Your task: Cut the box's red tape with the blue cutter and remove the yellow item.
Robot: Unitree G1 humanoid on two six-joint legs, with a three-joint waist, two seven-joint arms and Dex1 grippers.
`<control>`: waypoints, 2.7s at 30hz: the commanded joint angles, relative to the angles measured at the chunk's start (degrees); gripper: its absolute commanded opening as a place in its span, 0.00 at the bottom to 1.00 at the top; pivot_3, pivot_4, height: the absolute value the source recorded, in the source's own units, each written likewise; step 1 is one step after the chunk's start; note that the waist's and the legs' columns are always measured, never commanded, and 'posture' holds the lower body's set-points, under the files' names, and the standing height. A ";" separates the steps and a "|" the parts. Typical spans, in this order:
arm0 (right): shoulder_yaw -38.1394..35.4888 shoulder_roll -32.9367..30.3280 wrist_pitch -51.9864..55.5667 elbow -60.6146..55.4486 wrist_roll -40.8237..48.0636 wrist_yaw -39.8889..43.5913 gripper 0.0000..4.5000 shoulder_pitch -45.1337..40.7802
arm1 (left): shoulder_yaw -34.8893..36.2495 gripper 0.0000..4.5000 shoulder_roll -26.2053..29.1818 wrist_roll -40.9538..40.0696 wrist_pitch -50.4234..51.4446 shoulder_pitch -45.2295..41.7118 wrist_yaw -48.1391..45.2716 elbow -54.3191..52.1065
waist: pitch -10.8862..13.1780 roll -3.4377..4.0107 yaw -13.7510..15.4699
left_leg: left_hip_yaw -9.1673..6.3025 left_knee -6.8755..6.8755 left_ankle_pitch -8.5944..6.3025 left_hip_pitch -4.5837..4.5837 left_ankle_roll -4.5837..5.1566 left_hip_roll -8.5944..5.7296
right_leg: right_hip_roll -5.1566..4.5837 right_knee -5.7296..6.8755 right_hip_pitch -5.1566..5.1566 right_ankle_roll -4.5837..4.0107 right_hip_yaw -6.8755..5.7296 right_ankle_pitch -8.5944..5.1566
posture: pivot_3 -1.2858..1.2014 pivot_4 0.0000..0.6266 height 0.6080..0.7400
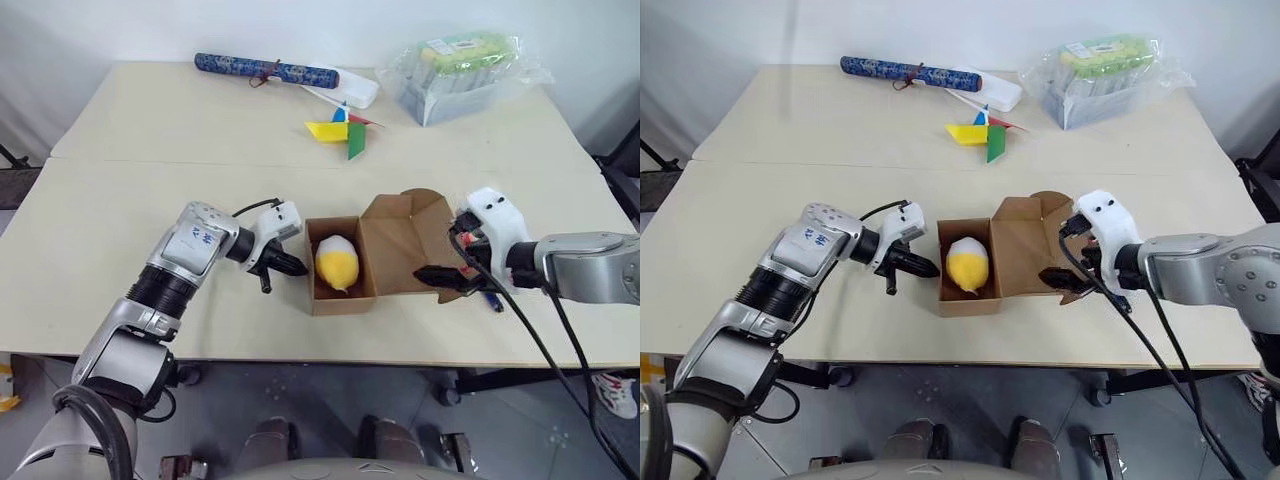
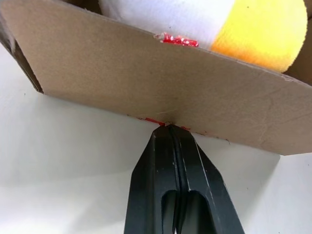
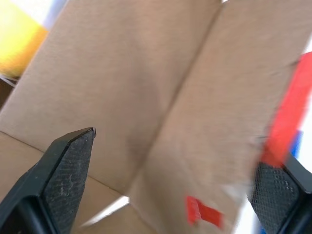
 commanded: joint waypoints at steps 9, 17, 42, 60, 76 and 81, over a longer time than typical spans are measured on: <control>-9.25 -8.06 -5.71 1.98 -16.77 18.42 0.99 6.46 | 0.63 0.00 -0.44 1.21 -1.35 -0.85 -0.21 0.86 | 0.00 0.00 0.06 | 0.00 0.01 0.00 0.00 0.00 -0.07 | -0.01 0.01 0.01 0.01 0.02 0.00 | 0.52 0.24 1.00; -14.95 -11.67 -9.17 3.29 -23.17 28.50 0.99 7.41 | 2.60 0.00 0.51 0.30 0.06 -0.29 0.42 0.51 | 0.00 0.01 -0.09 | 0.02 0.00 0.00 0.03 0.00 -0.06 | -0.01 0.03 0.01 0.01 0.04 0.00 | 0.52 0.24 1.00; -25.90 -2.04 -36.78 -10.51 -30.14 55.15 1.00 22.92 | 4.22 0.34 4.79 -6.23 10.21 -10.63 -3.55 -11.08 | 0.06 0.05 0.99 | -0.04 0.06 -0.01 0.11 -0.06 -0.17 | -0.02 0.13 0.08 0.14 0.08 0.07 | 0.52 0.24 1.00; -51.69 7.87 -37.53 -21.33 -28.93 56.70 1.00 48.02 | -10.30 1.00 -7.59 6.76 -16.42 -18.64 -7.92 6.39 | 0.06 0.05 1.58 | -0.06 0.15 0.03 0.13 0.02 -0.21 | -0.04 0.06 0.19 0.14 0.13 0.07 | 0.52 0.24 1.00; -58.74 10.94 -37.69 -25.90 -26.00 52.19 1.00 55.41 | -10.26 0.56 -12.15 14.16 -26.79 -18.67 -8.75 15.04 | 0.06 0.05 1.50 | -0.10 0.18 0.03 0.15 0.05 -0.25 | -0.08 0.10 0.19 0.14 0.15 0.07 | 0.52 0.24 1.00; -58.91 12.19 -38.81 -24.34 -24.08 51.85 1.00 54.70 | -7.65 0.27 -12.40 13.24 -25.67 -19.72 -8.40 15.07 | 0.06 0.05 1.47 | -0.09 0.19 0.03 0.15 0.05 -0.25 | -0.08 0.11 0.19 0.14 0.16 0.07 | 0.52 0.24 1.00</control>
